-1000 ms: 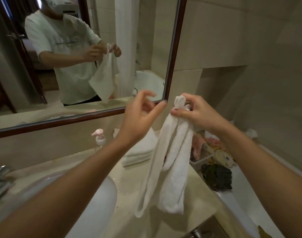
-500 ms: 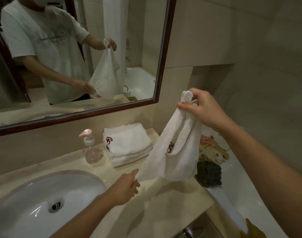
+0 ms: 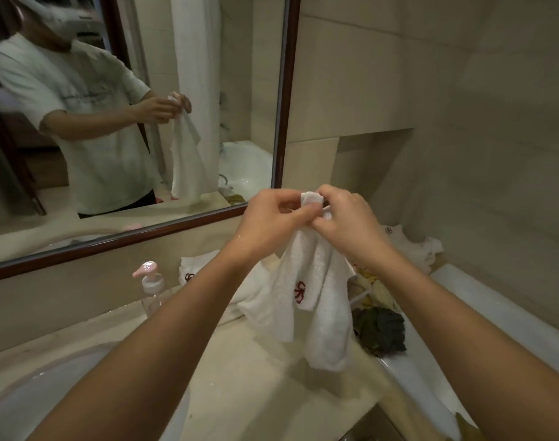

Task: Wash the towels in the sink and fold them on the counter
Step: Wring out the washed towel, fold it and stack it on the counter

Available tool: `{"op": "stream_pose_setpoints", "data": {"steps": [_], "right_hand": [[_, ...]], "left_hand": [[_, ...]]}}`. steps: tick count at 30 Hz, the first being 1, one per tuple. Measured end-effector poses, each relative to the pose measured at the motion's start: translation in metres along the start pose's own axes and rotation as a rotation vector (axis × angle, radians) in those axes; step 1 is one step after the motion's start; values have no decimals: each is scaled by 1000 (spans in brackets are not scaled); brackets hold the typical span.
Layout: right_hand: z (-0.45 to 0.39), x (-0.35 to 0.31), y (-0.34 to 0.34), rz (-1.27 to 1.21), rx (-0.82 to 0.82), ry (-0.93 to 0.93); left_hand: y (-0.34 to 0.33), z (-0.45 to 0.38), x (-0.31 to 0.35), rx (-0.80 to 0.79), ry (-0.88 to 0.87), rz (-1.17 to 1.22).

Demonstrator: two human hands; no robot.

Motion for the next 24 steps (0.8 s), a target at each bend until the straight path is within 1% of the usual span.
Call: {"op": "stream_pose_setpoints", "data": {"steps": [2,4,7,9,10,12,16,19,21,24], "right_hand": [[3,2,0,-9,-11,-17],[5,3,-3,-56,-83,-28],[5,13,1,-218,-306,-78],[3,31,14,-258,-419,-139],[1,44,22,-239,-444,-159],[-6,72,40,-117,-417,-174],[-12,121,56,143,-308,-217],[-15,131,65,179,-215,-258],[-17,126,72,156,-138,-248],[-21,112,79,114,-54,-219]], "left_hand": [[-2,1,7,37,-92,-196],[0,-1,9,97,-124,-386],[20,-9,-6,183,-39,-582],[42,-11,-22,212,58,-574],[56,-11,-30,231,108,-568],[87,-7,-44,256,165,-612],[151,1,-65,341,181,-746],[170,9,-68,372,237,-788],[171,9,-70,373,231,-731],[163,7,-76,429,237,-388]]}}
Point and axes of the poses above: each hand's wrist, its own z-axis away from the middle knuckle, its own y-axis out of the back of the hand, x = y × z, the point moved 7 cm from there along -z, towards the middle knuckle, and after that the axes turned 10 degrees about -y, right-handed, at the moved point
